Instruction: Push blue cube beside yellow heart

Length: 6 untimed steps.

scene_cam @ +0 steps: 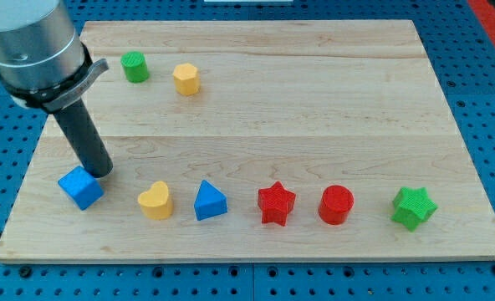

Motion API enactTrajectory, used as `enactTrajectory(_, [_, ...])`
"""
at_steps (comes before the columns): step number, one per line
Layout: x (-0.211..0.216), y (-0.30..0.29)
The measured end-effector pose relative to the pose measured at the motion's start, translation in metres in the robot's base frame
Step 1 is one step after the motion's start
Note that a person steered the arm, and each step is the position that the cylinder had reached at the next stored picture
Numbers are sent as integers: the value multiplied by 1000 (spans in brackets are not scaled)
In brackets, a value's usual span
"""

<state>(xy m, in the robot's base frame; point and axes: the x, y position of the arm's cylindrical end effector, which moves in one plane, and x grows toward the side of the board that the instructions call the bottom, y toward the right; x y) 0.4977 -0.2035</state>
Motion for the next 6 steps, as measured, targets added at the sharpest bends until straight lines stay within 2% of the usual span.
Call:
enactTrajectory(1, [-27, -27])
enactTrajectory(2, [-16, -57])
enactTrajectory(3, [8, -63])
enactTrajectory(5, [41, -9])
enactTrajectory(6, [33, -36])
